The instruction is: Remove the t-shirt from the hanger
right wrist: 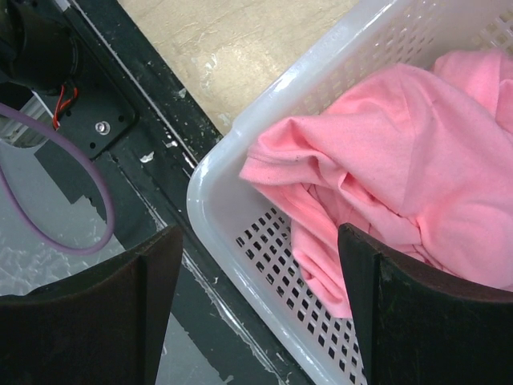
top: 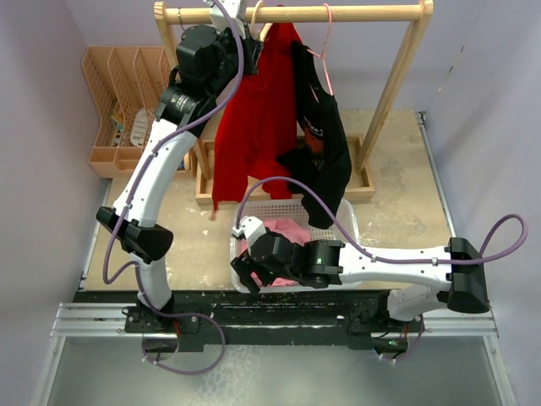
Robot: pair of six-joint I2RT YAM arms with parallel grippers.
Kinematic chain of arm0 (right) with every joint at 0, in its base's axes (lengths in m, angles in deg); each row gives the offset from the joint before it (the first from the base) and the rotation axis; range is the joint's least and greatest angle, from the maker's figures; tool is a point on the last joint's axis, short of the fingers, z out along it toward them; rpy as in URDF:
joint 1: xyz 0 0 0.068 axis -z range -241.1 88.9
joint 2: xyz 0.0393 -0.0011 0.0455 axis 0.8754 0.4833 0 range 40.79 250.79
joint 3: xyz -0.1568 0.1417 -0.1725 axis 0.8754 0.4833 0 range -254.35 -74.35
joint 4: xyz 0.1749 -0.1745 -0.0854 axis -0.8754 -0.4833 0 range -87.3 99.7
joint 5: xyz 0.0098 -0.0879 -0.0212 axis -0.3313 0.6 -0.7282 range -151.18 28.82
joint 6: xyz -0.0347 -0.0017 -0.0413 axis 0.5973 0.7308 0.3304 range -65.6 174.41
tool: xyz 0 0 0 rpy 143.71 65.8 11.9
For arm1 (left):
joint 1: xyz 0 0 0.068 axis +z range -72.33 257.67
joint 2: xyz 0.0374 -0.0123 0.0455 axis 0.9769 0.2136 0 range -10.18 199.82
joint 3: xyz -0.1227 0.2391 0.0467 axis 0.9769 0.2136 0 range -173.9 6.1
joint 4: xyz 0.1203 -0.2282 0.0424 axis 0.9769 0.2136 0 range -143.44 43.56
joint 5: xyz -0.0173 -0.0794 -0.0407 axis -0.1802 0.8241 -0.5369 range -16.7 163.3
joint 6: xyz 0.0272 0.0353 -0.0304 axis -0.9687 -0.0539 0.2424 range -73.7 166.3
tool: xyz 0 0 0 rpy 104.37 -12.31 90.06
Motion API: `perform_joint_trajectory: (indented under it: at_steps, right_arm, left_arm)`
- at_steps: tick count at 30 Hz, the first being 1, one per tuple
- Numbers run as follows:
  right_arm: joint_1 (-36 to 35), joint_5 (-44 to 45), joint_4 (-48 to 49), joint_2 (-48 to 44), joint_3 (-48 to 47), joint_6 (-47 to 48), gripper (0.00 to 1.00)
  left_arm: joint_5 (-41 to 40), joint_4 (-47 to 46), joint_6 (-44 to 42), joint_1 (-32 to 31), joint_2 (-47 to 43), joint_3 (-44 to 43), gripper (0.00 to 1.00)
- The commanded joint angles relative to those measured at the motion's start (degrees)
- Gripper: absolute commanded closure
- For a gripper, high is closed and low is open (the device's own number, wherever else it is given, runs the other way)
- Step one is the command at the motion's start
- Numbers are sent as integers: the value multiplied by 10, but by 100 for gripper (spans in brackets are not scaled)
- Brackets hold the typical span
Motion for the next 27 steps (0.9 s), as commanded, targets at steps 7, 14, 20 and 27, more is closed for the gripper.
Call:
perform_joint_trajectory:
  at_steps: [7, 14, 20, 27]
  right_arm:
    - [-3, 31, 18, -28, -19, -2, 20]
    - [-4, 56, 20, -71, -19, 6, 21]
    - [-4, 108, 13, -121, -17, 8, 20]
    - [-4, 149, 12, -149, -14, 7, 18]
  left_arm:
    - [28, -31, -25, 2, -23, 8, 100]
    - [35, -105, -27, 2, -68, 57, 100]
    - [8, -131, -45, 2, -107, 78, 100]
    - [-9, -139, -57, 2, -154, 157, 100]
